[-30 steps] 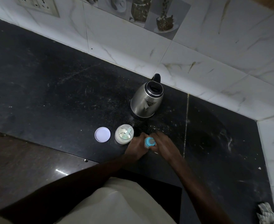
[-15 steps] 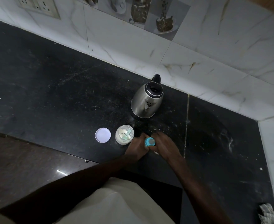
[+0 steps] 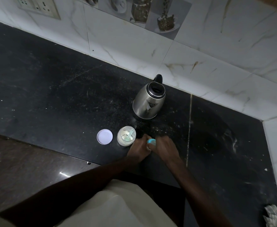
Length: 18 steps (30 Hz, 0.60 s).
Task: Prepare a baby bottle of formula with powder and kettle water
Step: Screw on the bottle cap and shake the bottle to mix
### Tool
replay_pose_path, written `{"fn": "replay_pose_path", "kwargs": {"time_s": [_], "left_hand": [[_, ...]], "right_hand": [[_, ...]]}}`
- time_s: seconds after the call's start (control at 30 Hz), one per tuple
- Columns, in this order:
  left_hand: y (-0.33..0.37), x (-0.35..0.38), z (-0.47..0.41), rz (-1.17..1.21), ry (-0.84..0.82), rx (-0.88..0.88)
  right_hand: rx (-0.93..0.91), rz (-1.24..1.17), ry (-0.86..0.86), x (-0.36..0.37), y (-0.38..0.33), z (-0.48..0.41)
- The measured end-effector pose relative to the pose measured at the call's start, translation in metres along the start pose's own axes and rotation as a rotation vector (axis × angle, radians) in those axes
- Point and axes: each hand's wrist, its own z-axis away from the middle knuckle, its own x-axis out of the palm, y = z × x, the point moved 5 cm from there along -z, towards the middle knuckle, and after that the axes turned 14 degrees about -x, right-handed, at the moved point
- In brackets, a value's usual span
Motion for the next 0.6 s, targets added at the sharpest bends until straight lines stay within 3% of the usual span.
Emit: {"fn": "replay_pose_path", "kwargs": {"time_s": [0.07, 0.23, 0.6], "left_hand": [[0.002, -0.001, 0.000, 0.008, 0.002, 0.021], [0.001, -0.001, 0.000, 0.014, 0.018, 0.048], [0.002, -0.001, 0.004, 0.038, -0.004, 0.049]], "right_hand": [[0.005, -0.018, -0.014, -0.002, -0.001, 0.002], [-0.182, -0.077, 0.007, 0.001, -0.014, 0.003], [0.248, -0.117, 0.098, 0.005, -0.014, 0.008]]}}
